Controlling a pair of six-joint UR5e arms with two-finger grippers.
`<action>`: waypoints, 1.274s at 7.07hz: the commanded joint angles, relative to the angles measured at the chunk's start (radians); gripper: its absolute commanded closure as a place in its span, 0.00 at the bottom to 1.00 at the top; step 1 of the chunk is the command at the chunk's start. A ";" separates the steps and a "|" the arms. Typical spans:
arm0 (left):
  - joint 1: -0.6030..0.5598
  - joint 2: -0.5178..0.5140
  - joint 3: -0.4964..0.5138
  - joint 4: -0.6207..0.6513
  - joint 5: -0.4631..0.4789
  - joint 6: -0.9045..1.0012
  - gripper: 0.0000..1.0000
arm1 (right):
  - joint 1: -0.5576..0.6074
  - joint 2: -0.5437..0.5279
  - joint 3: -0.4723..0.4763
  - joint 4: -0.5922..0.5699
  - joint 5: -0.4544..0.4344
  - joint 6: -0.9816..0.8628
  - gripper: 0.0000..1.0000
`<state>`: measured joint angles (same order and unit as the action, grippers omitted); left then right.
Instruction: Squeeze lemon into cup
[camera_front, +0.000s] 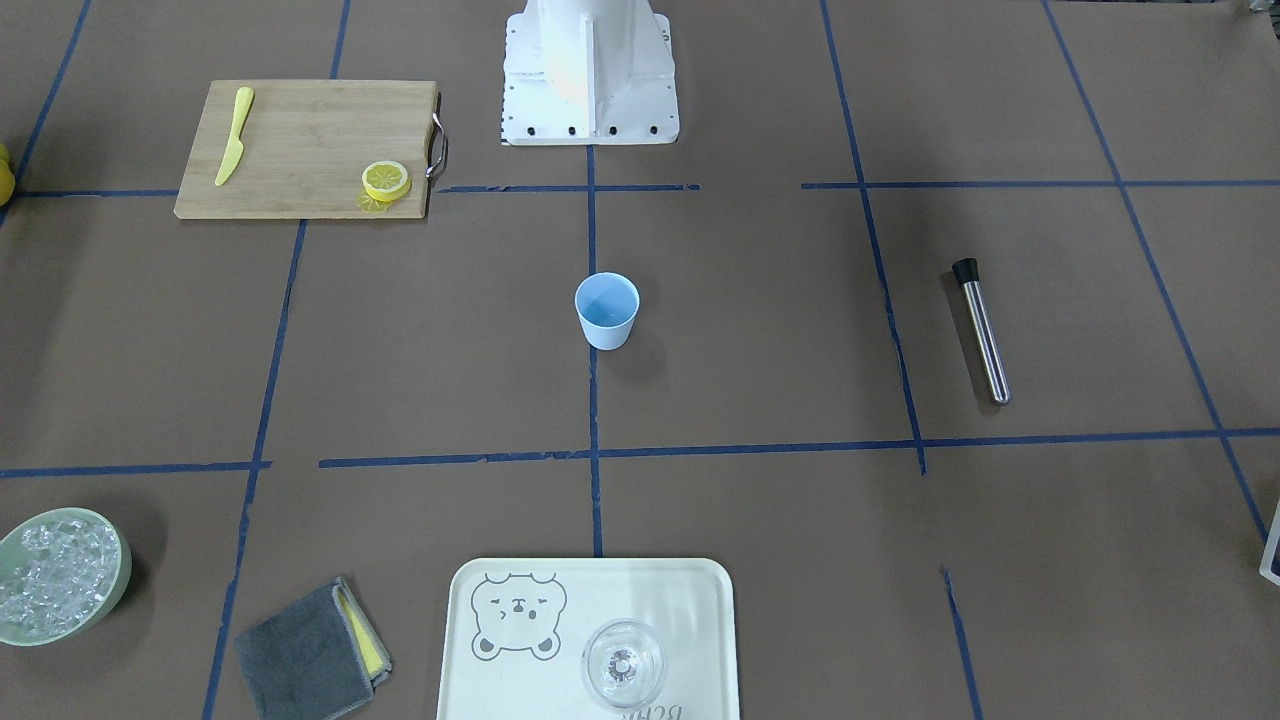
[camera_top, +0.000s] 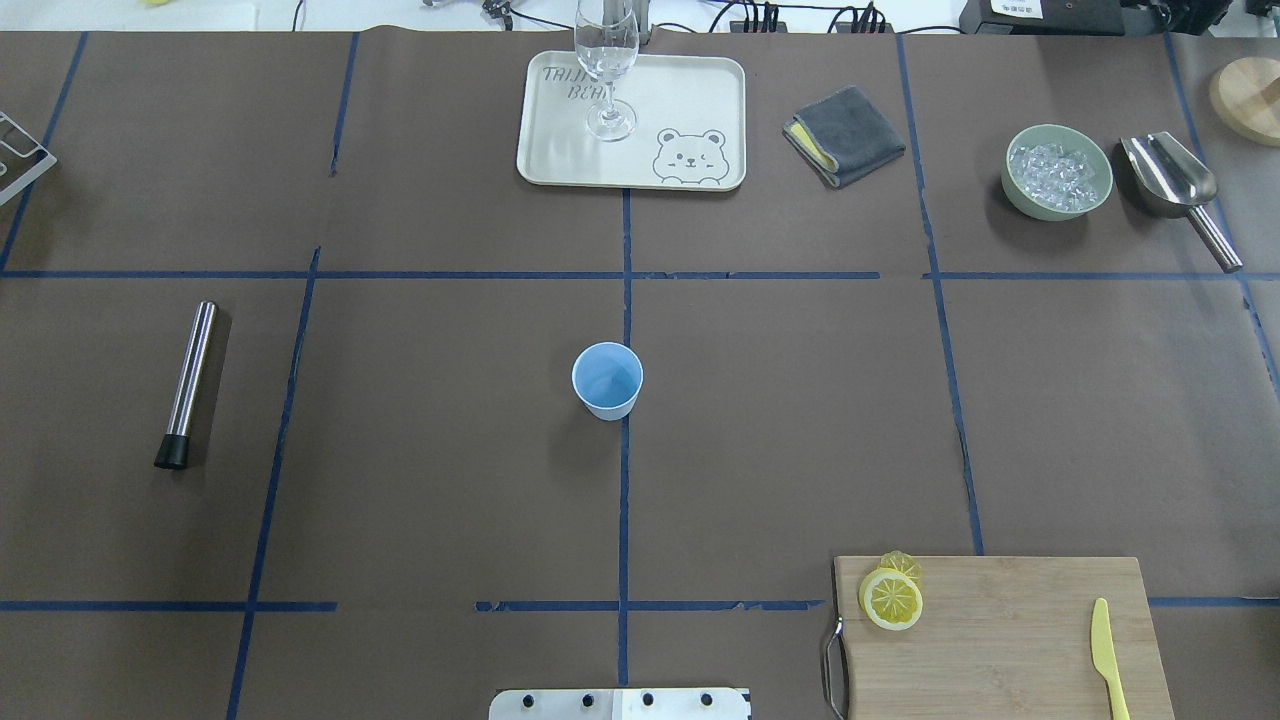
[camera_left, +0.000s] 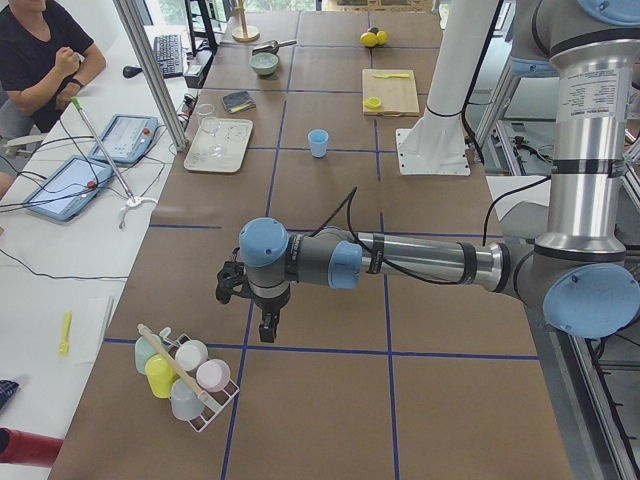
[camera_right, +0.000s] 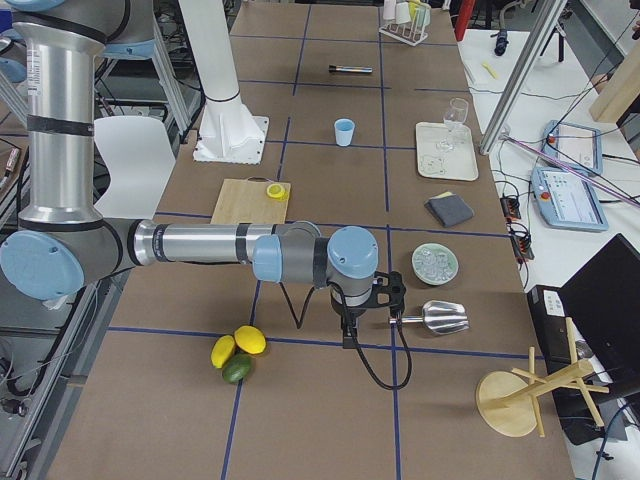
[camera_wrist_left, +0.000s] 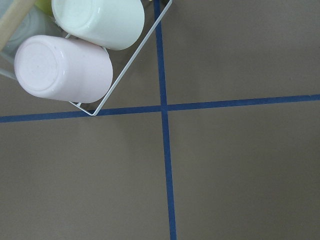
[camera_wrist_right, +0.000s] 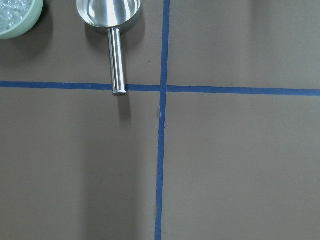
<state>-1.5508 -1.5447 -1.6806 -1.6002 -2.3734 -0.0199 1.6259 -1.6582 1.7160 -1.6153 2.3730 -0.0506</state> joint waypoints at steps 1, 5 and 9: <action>0.000 0.000 -0.002 -0.001 -0.001 0.000 0.00 | 0.000 0.003 0.004 0.002 -0.003 -0.002 0.00; 0.008 -0.014 -0.065 -0.010 -0.001 -0.006 0.00 | -0.050 0.079 0.042 0.023 0.061 0.008 0.00; 0.134 -0.107 -0.079 -0.026 0.009 -0.137 0.00 | -0.243 0.084 0.152 0.104 0.030 0.331 0.00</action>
<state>-1.4689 -1.6148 -1.7586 -1.6242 -2.3687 -0.0932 1.4667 -1.5722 1.8053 -1.5579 2.4543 0.1013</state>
